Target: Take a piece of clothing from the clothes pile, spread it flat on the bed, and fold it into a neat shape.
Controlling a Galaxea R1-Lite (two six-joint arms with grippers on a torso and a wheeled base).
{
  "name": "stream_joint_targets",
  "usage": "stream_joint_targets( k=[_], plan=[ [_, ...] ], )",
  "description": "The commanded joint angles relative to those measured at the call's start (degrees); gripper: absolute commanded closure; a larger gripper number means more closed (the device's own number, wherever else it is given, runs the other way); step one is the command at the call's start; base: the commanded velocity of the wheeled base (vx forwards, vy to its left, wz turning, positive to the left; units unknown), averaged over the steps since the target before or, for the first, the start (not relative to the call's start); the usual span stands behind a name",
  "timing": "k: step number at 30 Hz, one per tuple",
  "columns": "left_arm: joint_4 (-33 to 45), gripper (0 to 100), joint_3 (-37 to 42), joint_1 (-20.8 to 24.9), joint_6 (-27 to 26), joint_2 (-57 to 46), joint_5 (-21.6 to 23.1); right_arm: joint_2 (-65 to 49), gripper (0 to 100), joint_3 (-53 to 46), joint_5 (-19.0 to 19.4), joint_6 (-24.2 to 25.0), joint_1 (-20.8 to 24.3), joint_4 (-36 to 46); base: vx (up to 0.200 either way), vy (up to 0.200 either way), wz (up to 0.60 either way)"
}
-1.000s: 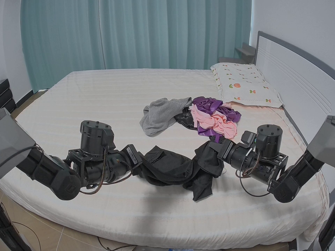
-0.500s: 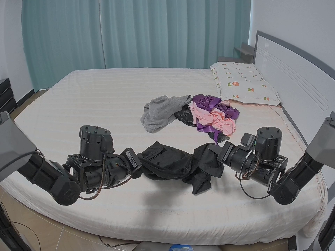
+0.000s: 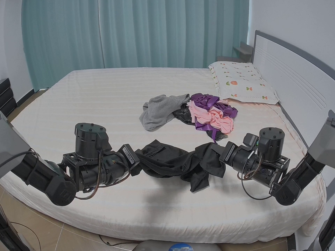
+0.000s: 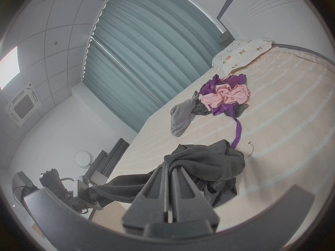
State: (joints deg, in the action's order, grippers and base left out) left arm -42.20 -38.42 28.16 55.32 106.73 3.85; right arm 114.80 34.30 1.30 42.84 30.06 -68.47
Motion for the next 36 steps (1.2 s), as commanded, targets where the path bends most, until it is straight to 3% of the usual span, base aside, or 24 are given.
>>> stream_joint_targets(
  k=[1,36],
  plan=[
    [0.0,100,0.1,-0.1,0.1,-1.3,0.0,-0.7,100,-0.1,0.0,0.0,0.0,0.0,0.0,0.2,0.0],
    [0.2,100,0.5,-0.4,0.0,-4.8,0.6,-2.7,100,0.1,-0.6,0.1,-0.4,-0.1,0.0,0.2,0.0]
  ],
)
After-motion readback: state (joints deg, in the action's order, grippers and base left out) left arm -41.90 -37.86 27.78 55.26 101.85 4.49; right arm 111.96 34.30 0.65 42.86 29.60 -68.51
